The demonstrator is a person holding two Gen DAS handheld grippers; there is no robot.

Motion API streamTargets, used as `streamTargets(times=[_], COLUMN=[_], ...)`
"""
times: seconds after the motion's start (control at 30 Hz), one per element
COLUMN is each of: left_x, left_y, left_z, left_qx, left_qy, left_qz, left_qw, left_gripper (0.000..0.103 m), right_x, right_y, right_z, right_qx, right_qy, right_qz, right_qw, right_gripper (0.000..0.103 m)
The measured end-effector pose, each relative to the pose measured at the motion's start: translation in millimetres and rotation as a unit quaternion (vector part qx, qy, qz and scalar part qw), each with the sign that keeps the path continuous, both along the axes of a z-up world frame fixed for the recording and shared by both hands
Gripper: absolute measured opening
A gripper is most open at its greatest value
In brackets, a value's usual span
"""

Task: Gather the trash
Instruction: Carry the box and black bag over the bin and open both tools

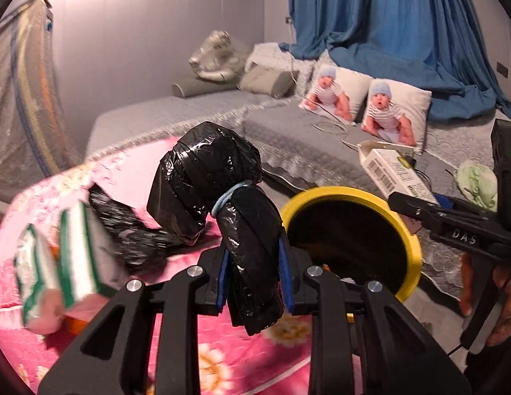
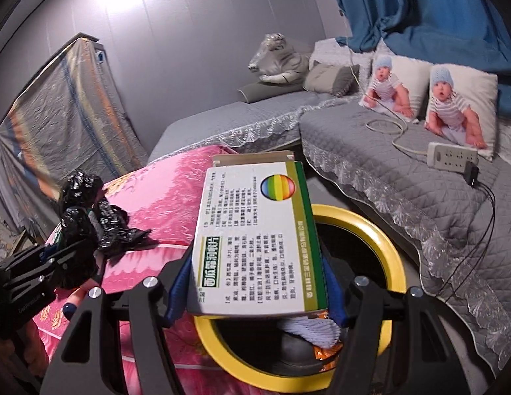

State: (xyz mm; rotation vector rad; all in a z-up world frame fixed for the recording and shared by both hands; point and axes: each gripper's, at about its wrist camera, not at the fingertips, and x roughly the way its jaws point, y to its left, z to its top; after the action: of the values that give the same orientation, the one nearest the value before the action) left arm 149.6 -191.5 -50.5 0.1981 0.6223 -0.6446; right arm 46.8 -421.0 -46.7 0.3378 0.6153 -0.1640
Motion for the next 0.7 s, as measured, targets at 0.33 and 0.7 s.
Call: streamTargets(times=[0.33,0.7], left_x=[10,36], left_y=[-54,-101], left_z=[-30,-56], left_qx=[-0.001,-0.009], left_qy=[0.033,0.07], left_qz=[-0.045,-0.066], left_qw=[0.9985,0.9953], left_gripper=[0.024,0.025], right_x=[10,19], right_y=[-32,-62], right_z=[-29,-57], right_qx=[0.031,0.066], right_qy=[0.037,0.072], right_qz=[-0.033,-0.066], right_qw=[0.998,0.993], right_gripper=[0.063,0.063])
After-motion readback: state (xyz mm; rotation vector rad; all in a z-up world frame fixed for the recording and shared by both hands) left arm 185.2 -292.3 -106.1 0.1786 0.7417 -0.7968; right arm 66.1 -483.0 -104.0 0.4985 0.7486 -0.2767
